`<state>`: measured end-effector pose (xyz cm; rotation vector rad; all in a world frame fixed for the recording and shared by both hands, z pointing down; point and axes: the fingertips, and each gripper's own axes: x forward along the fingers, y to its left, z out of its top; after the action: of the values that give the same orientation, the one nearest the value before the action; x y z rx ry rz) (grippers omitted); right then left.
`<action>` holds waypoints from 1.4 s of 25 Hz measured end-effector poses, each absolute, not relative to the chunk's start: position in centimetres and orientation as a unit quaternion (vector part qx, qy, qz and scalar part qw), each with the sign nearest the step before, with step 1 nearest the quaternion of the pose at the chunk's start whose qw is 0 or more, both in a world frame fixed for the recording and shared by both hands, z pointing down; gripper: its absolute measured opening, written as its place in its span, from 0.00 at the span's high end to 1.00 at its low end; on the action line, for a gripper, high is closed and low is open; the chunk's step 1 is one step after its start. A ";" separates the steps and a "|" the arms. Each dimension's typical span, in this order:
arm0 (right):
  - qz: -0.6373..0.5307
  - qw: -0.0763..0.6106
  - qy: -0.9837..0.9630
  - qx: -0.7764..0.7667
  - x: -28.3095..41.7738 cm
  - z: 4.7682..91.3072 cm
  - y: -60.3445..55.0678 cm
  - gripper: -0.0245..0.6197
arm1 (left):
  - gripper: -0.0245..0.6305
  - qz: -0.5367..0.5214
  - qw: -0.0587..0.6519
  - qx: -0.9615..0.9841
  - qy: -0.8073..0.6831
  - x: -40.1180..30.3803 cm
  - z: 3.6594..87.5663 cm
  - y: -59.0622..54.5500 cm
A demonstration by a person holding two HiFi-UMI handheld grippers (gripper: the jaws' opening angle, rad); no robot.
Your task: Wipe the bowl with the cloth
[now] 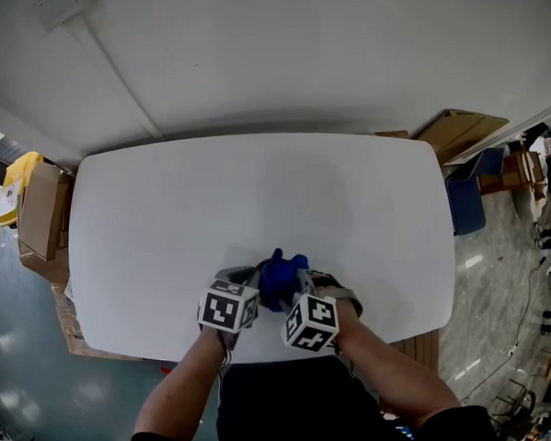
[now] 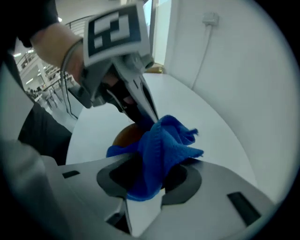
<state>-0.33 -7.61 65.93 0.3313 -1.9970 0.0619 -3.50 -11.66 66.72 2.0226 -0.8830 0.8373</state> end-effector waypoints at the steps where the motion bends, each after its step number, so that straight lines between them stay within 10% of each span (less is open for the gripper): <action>1: 0.017 0.545 -0.828 0.130 -0.7 66.9 -7.8 0.80 | 0.93 0.328 0.383 0.792 -0.344 -3.5 66.7 -11.5; 13: -0.088 0.528 -0.841 0.081 -4.8 67.2 -8.8 0.91 | 0.93 0.307 0.401 0.780 -0.370 -5.9 66.7 -11.4; 35: 0.111 0.508 -0.838 0.164 0.6 64.8 -4.4 0.92 | 0.93 0.215 0.457 0.742 -0.440 -5.7 65.8 -10.2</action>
<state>0.65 -4.38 64.82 0.3942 -2.0193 0.2683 -5.66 -10.20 65.79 1.8299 -1.0853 0.5299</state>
